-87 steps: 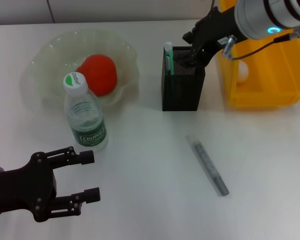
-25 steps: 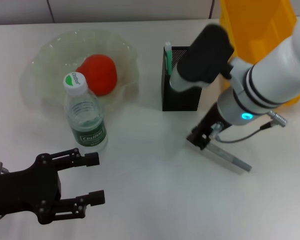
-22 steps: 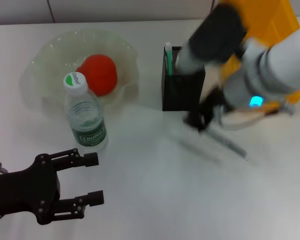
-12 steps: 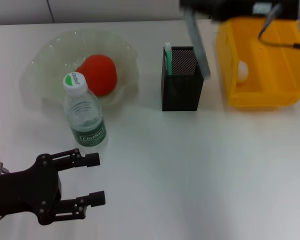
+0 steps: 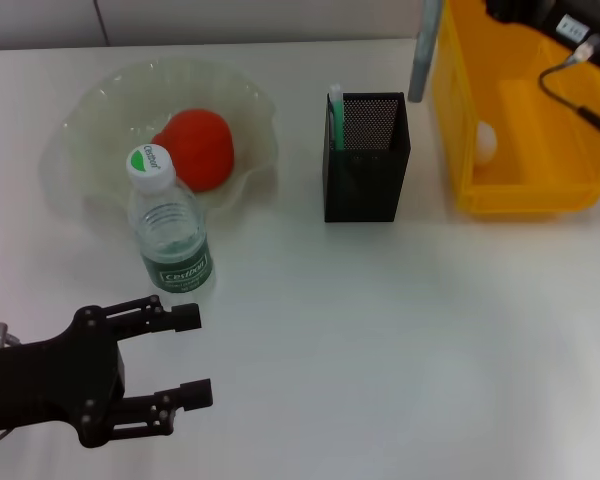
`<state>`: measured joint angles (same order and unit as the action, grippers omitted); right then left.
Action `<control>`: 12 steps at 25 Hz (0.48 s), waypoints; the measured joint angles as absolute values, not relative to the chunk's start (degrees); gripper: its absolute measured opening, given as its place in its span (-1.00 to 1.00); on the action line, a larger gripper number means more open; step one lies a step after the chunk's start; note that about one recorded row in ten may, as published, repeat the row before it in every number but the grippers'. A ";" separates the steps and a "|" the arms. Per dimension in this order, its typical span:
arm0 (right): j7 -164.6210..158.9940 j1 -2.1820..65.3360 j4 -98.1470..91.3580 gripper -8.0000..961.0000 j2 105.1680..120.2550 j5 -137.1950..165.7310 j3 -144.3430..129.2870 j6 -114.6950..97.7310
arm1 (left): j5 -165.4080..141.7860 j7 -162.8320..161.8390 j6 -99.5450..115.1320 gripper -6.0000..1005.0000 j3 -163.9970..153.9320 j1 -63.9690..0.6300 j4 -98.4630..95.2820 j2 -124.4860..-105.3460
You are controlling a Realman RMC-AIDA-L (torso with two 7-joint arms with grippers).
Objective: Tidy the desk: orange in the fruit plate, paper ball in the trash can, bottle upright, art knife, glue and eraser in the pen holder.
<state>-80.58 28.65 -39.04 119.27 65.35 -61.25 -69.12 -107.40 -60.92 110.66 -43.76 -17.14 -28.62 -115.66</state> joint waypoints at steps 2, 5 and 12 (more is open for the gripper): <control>-77.85 30.03 -35.56 -0.70 119.27 64.82 -61.30 -68.50 | -107.40 -60.91 110.59 0.53 -43.91 -17.27 -28.53 -115.68; -74.92 31.76 -31.77 -0.70 119.21 64.82 -61.37 -67.40 | -107.40 -60.90 110.52 0.53 -43.90 -17.30 -28.53 -115.73; -73.26 32.18 -31.35 -0.31 119.20 64.68 -61.71 -67.47 | -107.22 -60.90 111.45 0.53 -43.55 -17.22 -28.46 -115.75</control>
